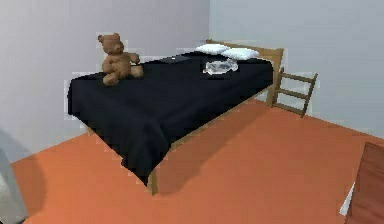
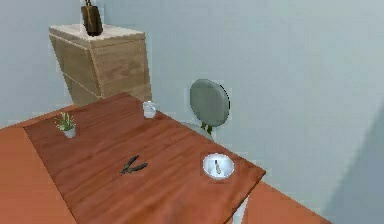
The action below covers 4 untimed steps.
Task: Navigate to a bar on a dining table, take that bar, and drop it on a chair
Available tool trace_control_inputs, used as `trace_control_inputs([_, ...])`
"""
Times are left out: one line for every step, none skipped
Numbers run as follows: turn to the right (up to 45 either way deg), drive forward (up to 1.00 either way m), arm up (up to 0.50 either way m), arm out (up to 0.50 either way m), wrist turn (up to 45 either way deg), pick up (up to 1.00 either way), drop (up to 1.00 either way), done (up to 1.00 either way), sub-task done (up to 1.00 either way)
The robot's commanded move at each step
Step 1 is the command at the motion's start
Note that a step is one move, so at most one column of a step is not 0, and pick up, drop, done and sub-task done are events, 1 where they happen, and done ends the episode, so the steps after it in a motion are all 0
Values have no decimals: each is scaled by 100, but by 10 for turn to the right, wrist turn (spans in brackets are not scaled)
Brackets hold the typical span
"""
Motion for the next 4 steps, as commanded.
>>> trace_control_inputs([90,0,0,0,0,0,0,0,0])
trace_control_inputs([0,25,0,0,0,0,0,0,0])
trace_control_inputs([90,0,0,0,0,0,0,0,0])
trace_control_inputs([0,25,0,0,0,0,0,0,0])
